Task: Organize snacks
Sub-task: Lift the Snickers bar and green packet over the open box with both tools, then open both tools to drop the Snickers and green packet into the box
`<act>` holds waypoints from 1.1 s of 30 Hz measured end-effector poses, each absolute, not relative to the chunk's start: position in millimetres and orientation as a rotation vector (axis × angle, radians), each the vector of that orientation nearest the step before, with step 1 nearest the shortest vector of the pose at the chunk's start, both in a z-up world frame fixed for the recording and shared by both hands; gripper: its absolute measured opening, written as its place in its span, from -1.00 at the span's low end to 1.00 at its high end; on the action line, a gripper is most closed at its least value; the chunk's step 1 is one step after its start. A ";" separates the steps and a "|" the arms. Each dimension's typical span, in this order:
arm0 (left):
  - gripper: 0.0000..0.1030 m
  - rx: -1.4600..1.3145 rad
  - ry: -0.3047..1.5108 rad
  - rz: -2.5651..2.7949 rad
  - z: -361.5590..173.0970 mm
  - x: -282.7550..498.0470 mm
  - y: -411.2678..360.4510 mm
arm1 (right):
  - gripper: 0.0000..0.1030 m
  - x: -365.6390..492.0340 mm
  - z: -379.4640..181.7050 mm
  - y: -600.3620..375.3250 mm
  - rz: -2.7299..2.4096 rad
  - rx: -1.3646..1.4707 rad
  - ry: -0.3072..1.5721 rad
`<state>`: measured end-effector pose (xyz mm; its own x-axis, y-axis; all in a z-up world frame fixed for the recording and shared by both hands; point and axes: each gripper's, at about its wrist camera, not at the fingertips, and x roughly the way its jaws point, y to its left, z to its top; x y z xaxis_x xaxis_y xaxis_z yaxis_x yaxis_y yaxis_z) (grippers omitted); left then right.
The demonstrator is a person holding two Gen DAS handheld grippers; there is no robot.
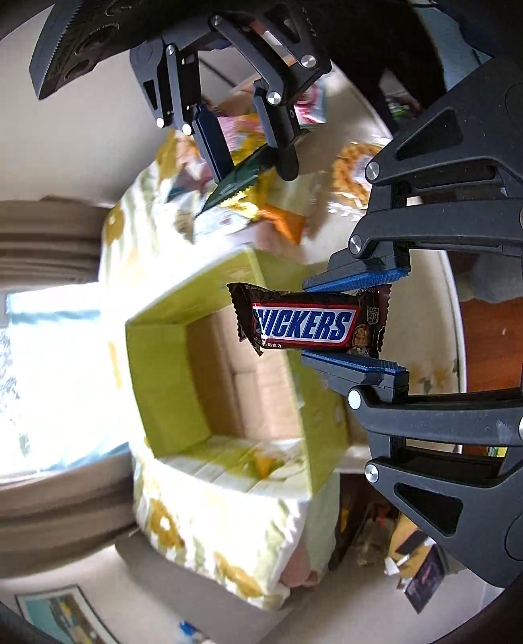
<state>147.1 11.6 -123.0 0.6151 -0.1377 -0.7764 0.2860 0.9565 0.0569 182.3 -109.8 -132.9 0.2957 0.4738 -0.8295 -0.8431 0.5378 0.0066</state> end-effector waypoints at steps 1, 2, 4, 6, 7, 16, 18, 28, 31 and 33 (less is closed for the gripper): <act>-0.50 0.181 0.868 -0.235 -116.9 149.6 11.8 | -0.26 185.1 -122.0 -109.8 0.912 -0.472 0.884; -0.50 0.183 0.860 -0.226 -111.5 152.4 12.8 | -0.26 191.0 -116.2 -109.3 0.897 -0.460 0.874; -0.50 0.181 0.851 -0.219 -101.5 161.5 16.5 | -0.26 195.3 -103.2 -111.4 0.871 -0.435 0.859; -0.50 0.172 0.848 -0.223 -93.9 177.2 21.0 | -0.26 206.0 -91.1 -108.2 0.834 -0.408 0.848; -0.50 0.174 0.847 -0.229 -91.6 187.1 24.7 | -0.26 211.8 -85.7 -105.7 0.817 -0.397 0.845; -0.50 0.216 0.911 -0.258 -110.2 292.4 55.9 | -0.26 292.7 -86.8 -65.0 0.594 -0.248 0.915; -0.50 0.227 0.942 -0.271 -120.7 316.1 62.3 | -0.26 308.0 -90.2 -59.0 0.548 -0.211 0.931; -0.47 0.243 1.086 -0.372 -177.5 393.9 69.8 | -0.26 354.6 -106.4 -54.7 0.376 -0.038 1.013; -0.47 0.215 1.128 -0.377 -191.1 399.7 77.3 | -0.26 358.9 -112.7 -57.2 0.350 -0.020 1.044; -0.47 0.177 1.149 -0.393 -196.0 397.9 85.4 | -0.26 359.1 -118.5 -59.2 0.341 -0.017 1.064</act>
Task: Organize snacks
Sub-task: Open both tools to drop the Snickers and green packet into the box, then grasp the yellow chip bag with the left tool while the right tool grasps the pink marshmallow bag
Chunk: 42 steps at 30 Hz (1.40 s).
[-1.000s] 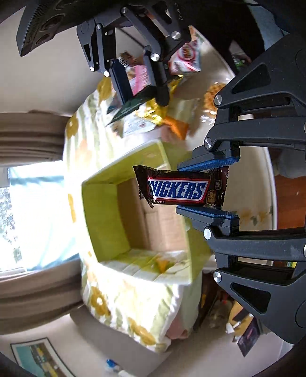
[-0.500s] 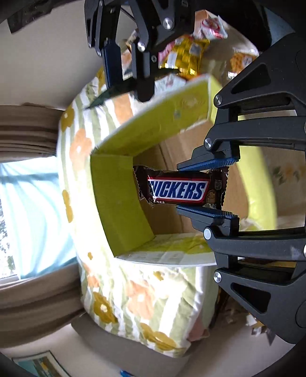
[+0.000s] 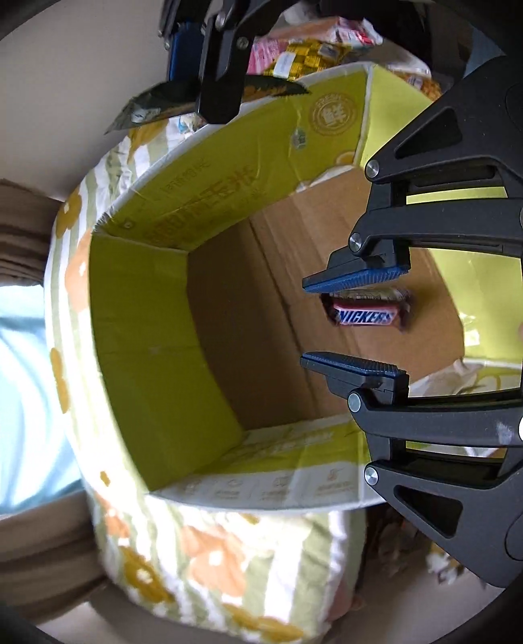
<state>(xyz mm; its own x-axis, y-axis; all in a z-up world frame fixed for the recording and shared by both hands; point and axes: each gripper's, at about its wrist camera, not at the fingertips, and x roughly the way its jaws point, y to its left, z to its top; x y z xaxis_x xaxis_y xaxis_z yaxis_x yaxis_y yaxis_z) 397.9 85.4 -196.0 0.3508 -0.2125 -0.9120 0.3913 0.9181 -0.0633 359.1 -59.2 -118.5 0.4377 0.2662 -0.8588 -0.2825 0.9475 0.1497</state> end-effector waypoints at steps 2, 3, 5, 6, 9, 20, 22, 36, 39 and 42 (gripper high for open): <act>-0.47 0.182 1.147 -0.374 -198.1 391.5 91.1 | -0.26 359.5 -122.9 -58.7 0.337 -0.015 1.082; -0.47 0.189 1.140 -0.366 -197.6 387.2 93.2 | -0.26 360.0 -125.6 -57.8 0.341 -0.011 1.093; -0.46 0.195 1.137 -0.360 -197.1 380.4 95.8 | -0.26 361.5 -130.9 -55.4 0.343 -0.005 1.113; -0.45 0.188 1.134 -0.363 -195.6 377.0 98.0 | -0.26 362.7 -133.1 -53.2 0.344 -0.003 1.123; 0.81 0.180 1.125 -0.364 -191.0 368.3 99.3 | -0.23 366.5 -140.4 -46.3 0.333 -0.015 1.152; 0.99 0.185 1.083 -0.390 -177.0 345.2 97.8 | 0.86 359.6 -139.1 -54.9 0.276 0.054 1.106; 0.99 0.187 1.085 -0.392 -175.7 340.7 96.7 | 0.86 352.3 -134.4 -55.8 0.265 0.048 1.096; 0.99 0.144 0.994 -0.379 -127.2 295.9 77.6 | 0.86 285.7 -65.5 -108.8 0.182 0.005 0.992; 0.99 0.137 0.973 -0.381 -116.7 278.6 62.8 | 0.86 264.6 -53.4 -142.7 0.161 0.036 0.986; 0.99 0.134 0.959 -0.375 -109.6 260.7 45.4 | 0.86 246.4 -49.5 -172.0 0.147 0.047 0.992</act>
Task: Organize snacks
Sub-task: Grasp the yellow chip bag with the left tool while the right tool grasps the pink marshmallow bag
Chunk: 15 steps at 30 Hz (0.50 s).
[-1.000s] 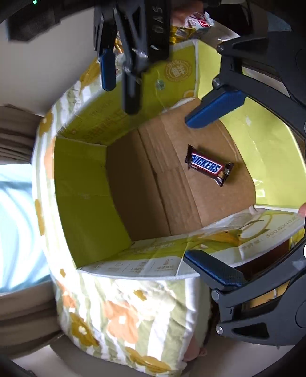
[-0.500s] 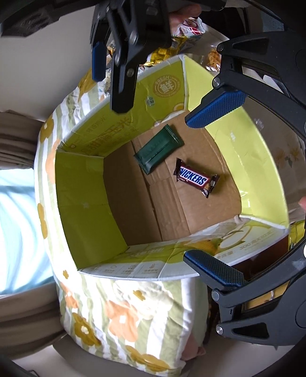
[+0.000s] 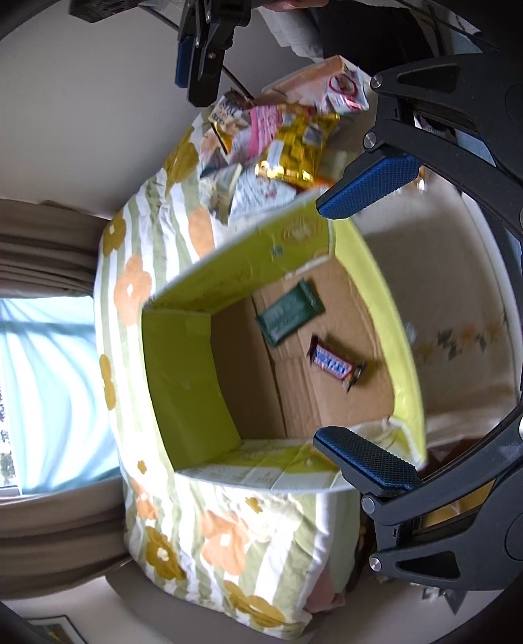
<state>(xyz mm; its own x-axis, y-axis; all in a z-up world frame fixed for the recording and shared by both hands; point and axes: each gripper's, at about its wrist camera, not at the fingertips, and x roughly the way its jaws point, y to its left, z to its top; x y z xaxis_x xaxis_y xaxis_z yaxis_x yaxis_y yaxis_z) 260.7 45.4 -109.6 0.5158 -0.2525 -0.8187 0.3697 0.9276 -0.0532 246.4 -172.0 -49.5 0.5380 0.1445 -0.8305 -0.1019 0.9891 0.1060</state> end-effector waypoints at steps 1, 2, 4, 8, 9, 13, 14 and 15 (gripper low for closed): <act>0.99 0.131 0.957 -0.376 -107.9 253.6 37.5 | 0.86 239.7 -48.6 -181.3 0.137 0.043 0.989; 0.99 0.129 0.953 -0.373 -106.3 246.4 29.0 | 0.86 232.4 -48.0 -190.7 0.128 0.040 0.984; 0.99 0.132 0.945 -0.363 -103.3 234.1 11.8 | 0.86 216.9 -47.8 -211.4 0.120 0.041 0.979; 0.99 0.137 0.946 -0.369 -100.5 208.4 -30.0 | 0.86 189.3 -48.5 -247.4 0.111 0.058 0.975; 0.99 0.136 0.949 -0.374 -100.4 203.4 -39.1 | 0.86 182.3 -48.9 -257.3 0.108 0.066 0.974; 0.99 0.133 0.959 -0.372 -101.1 184.2 -85.4 | 0.86 160.2 -49.9 -293.5 0.117 0.091 0.968; 0.99 0.125 0.963 -0.367 -102.4 180.5 -95.2 | 0.86 156.6 -51.0 -300.5 0.120 0.091 0.968; 0.99 0.113 0.970 -0.359 -104.5 178.2 -106.4 | 0.86 153.1 -52.6 -307.8 0.126 0.092 0.969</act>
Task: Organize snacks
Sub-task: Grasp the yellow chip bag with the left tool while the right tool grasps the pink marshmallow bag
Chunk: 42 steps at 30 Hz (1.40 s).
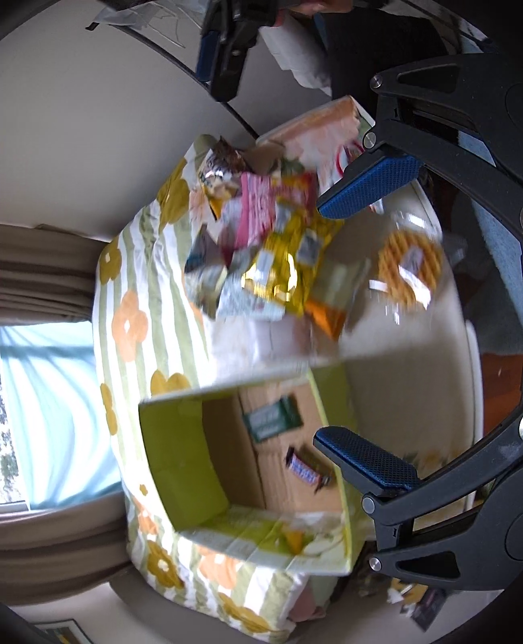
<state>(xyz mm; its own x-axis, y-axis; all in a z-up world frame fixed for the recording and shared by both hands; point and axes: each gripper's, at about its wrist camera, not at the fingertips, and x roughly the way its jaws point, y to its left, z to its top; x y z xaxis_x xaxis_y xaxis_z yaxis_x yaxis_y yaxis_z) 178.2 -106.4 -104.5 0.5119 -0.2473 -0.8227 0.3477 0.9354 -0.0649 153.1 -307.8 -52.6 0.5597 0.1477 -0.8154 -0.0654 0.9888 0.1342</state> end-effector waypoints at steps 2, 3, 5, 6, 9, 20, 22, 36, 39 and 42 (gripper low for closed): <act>0.99 0.089 0.992 -0.339 -111.0 178.4 -125.2 | 0.86 146.8 -56.9 -320.3 0.139 0.095 0.974; 0.99 0.072 1.009 -0.322 -116.2 180.4 -136.5 | 0.86 144.1 -59.9 -326.1 0.146 0.095 0.978; 0.99 0.038 1.041 -0.306 -125.0 186.4 -150.0 | 0.86 139.8 -68.0 -336.9 0.152 0.091 0.992; 0.99 0.018 1.062 -0.297 -130.3 190.7 -156.7 | 0.86 138.7 -72.8 -342.4 0.158 0.096 1.003; 0.99 -0.030 1.113 -0.261 -145.7 205.1 -174.8 | 0.86 136.3 -87.7 -357.6 0.170 0.133 1.027; 0.99 -0.101 1.233 -0.056 -210.6 257.0 -203.2 | 0.86 154.0 -140.3 -375.7 0.141 0.223 1.081; 0.98 -0.116 1.255 -0.026 -224.2 261.9 -202.0 | 0.86 160.2 -149.3 -374.5 0.143 0.231 1.089; 0.54 -0.173 1.297 -0.018 -258.1 275.9 -198.0 | 0.86 190.4 -191.4 -362.3 0.168 0.305 1.157; 0.45 -0.175 1.287 -0.023 -257.0 272.5 -195.1 | 0.86 193.6 -198.1 -359.8 0.165 0.317 1.167; 0.35 -0.177 1.278 -0.035 -254.2 269.2 -192.8 | 0.86 195.7 -204.5 -359.1 0.158 0.339 1.179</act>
